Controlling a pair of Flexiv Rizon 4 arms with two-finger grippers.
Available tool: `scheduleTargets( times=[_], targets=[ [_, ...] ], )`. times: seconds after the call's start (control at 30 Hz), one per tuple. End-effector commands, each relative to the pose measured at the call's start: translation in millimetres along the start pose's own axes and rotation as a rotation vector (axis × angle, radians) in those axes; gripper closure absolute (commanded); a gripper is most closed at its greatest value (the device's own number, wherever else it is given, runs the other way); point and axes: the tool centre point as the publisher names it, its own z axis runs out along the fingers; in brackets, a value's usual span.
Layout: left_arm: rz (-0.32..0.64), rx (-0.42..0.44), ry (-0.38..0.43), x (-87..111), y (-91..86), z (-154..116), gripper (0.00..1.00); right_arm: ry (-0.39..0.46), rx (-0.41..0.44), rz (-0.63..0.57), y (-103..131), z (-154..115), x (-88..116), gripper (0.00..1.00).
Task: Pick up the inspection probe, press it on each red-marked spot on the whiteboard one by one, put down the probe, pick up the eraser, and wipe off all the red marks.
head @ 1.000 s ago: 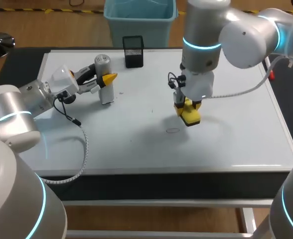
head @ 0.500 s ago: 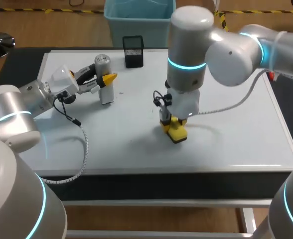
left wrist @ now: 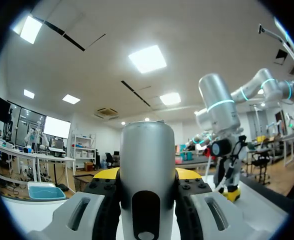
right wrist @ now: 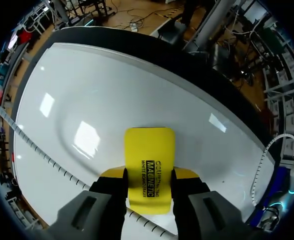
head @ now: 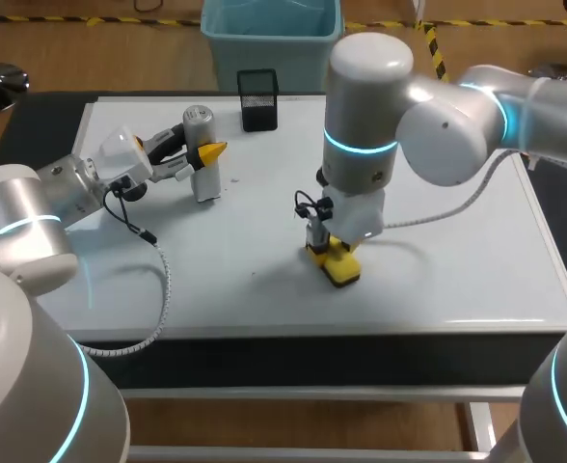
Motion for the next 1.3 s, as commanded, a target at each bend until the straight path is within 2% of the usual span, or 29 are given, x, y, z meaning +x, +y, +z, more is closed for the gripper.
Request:
scheduleTargets(
  times=[0.03, 0.57, 0.77, 1.0, 1.17, 1.3],
  targets=[
    [0.001, 0.001, -0.002, 0.4, -0.8, 0, 1.00, 0.011, -0.013, 0.012, -6, 6, 6, 1.00],
    [0.001, 0.001, -0.002, 0.4, -0.8, 0, 1.00, 0.010, -0.031, 0.166, 1, 14, 81, 1.00],
    [0.001, 0.001, -0.002, 0.4, -0.8, 0, 1.00, 0.011, -0.019, 0.203, 3, 6, 99, 1.00],
    [0.001, 0.001, -0.002, 0.4, -0.8, 0, 1.00, 0.033, -0.013, 0.200, 2, -15, 96, 1.00],
    [0.001, 0.001, -0.002, 0.4, -0.8, 0, 1.00, 0.045, 0.001, 0.150, 3, -38, 80, 1.00],
    [0.001, 0.001, -0.002, 0.4, -0.8, 0, 1.00, 0.041, 0.020, 0.120, 3, -45, 67, 1.00]
  ],
)
